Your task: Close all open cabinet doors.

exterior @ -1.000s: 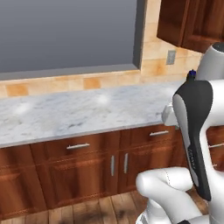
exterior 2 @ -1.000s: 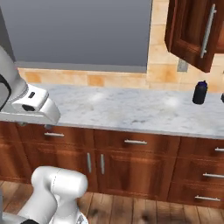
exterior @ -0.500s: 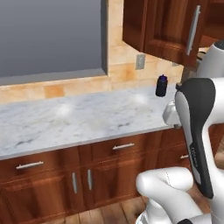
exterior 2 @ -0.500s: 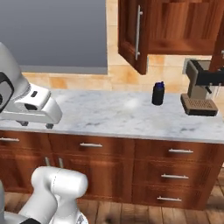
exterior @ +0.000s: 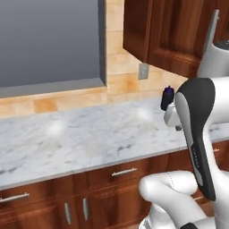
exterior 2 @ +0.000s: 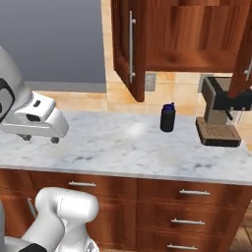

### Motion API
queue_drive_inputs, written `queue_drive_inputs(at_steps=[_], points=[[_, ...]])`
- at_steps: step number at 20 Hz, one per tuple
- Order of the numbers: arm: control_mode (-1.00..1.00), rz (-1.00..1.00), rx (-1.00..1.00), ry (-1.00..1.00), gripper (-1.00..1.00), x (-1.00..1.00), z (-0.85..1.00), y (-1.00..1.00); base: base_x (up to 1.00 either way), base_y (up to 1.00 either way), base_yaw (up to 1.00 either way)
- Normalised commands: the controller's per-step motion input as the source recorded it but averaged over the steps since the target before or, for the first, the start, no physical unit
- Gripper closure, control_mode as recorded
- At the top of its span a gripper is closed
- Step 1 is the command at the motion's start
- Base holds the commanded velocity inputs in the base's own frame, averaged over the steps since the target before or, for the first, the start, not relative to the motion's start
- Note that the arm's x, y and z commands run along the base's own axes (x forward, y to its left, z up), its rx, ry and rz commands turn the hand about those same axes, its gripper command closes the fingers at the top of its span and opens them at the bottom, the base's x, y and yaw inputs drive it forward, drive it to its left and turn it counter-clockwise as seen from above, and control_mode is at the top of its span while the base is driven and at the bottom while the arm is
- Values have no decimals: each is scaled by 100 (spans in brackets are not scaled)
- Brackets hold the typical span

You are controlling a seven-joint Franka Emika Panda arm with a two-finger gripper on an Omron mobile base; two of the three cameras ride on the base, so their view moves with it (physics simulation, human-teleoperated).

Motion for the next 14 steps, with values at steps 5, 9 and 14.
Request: queue_drive_inputs(at_steps=[5, 9, 14], points=[[100, 0, 0, 0, -100, 0, 0, 0, 0, -100, 0], [100, 0, 0, 0, -100, 0, 0, 0, 0, -100, 0], [100, 0, 0, 0, -100, 0, 0, 0, 2, -85, 0]])
